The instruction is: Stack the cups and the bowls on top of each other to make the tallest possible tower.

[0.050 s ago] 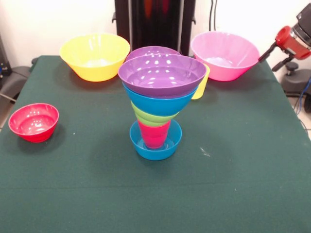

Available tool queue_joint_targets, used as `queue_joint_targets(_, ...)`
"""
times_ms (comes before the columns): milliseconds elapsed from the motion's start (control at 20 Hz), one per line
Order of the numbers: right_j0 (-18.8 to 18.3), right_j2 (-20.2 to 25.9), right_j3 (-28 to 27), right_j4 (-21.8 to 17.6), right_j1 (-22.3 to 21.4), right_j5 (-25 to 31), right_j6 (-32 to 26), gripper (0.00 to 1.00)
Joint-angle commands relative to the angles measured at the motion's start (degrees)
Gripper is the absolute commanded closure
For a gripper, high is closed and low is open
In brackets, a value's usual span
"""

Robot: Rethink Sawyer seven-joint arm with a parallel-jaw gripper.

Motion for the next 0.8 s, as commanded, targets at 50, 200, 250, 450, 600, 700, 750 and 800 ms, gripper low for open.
queue_joint_targets(50, -0.77, 6.37, -1.57, -0.9, -1.12, 3.89, 0.67, 0.0)
queue_joint_targets(200, -1.32, 6.72, -1.19, -0.82, -2.2, 4.41, -0.24, 0.0)
queue_joint_targets(250, -1.44, 6.81, -1.02, -0.77, -2.51, 4.48, -0.4, 0.0)
queue_joint_targets(450, -2.15, 7.1, -0.16, -0.87, -4.85, 6.71, -2.16, 0.0)
queue_joint_targets(600, -2.72, 6.93, -0.36, -1.71, -6.37, 9.5, -3.87, 0.0)
queue_joint_targets(700, -3.14, 6.89, -0.26, -2.25, -7.42, 10.83, -4.88, 0.0)
queue_joint_targets(750, -3.38, 6.89, -0.15, -2.52, -8.03, 11.48, -5.47, 0.0)
queue_joint_targets(800, -3.65, 6.99, 0.04, -2.75, -8.57, 11.88, -5.97, 0.0)
